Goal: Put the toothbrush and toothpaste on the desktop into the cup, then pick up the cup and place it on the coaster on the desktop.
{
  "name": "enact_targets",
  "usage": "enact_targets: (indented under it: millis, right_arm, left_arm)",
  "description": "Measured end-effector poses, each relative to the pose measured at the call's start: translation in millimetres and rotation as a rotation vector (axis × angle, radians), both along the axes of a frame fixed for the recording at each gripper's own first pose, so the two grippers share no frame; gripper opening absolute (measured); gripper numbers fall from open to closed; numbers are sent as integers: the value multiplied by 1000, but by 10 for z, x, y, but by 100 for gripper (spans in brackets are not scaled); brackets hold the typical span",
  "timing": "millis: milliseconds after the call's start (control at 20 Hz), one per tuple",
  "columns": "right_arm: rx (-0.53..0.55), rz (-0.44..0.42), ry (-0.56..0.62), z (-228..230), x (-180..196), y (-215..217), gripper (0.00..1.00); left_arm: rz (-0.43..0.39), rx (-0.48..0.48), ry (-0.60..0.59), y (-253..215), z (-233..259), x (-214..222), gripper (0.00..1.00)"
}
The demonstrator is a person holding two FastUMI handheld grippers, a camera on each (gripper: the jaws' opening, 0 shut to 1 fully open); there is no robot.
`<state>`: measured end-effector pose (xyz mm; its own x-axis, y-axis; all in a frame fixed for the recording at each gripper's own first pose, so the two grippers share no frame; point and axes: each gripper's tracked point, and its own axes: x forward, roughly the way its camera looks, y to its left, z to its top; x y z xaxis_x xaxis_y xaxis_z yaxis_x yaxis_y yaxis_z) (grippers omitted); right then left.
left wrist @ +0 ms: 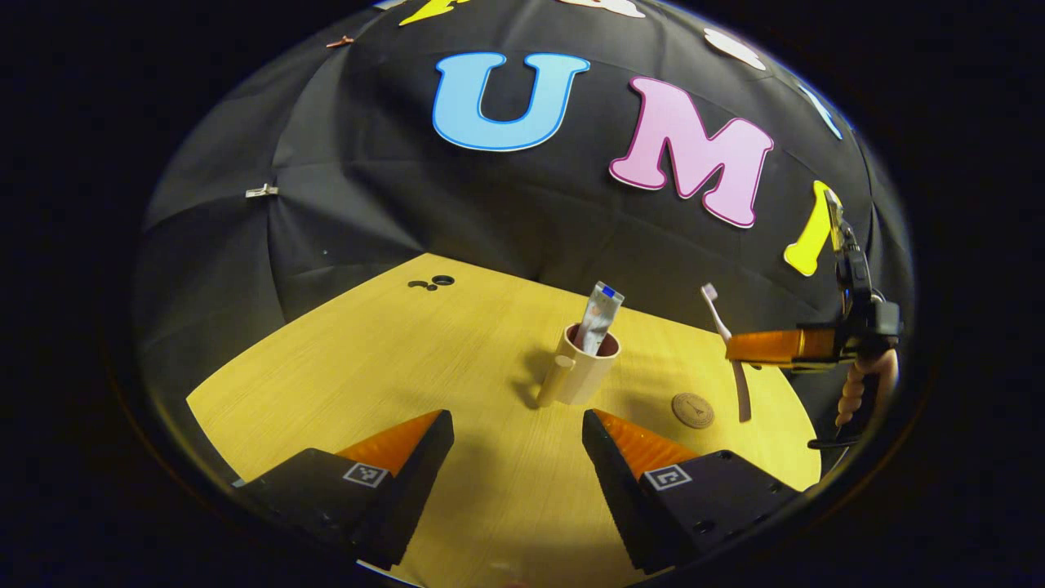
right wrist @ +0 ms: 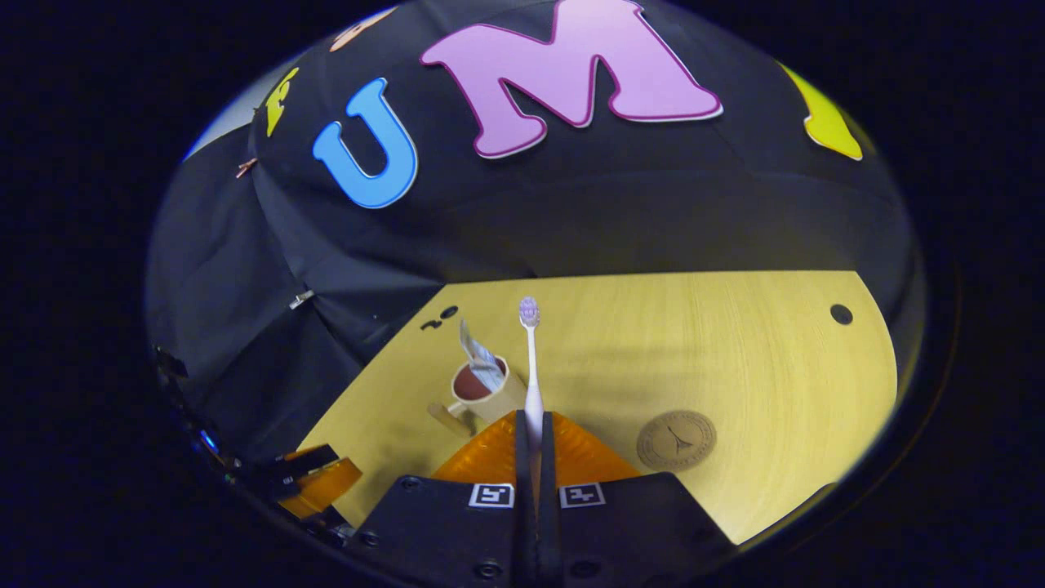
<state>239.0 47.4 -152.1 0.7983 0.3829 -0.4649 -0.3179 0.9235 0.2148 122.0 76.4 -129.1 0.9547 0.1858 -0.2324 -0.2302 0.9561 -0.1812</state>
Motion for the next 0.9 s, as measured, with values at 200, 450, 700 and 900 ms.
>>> enact_targets:
  millis: [200,450,700,900]
  right_arm:
    - [64,-6,-99,148,296,341,6]
    - [122,-28,-189,237,652,598,6]
    - [151,-65,-260,166,924,752,5]
    - [178,-90,-292,25,1046,854,6]
  left_arm:
    - [19,-24,-34,61,41,-19,98]
    - [51,-61,-56,227,-46,-22,98]
    - [50,-80,-47,399,-237,78,98]
    - [41,-78,-63,542,-267,144,98]
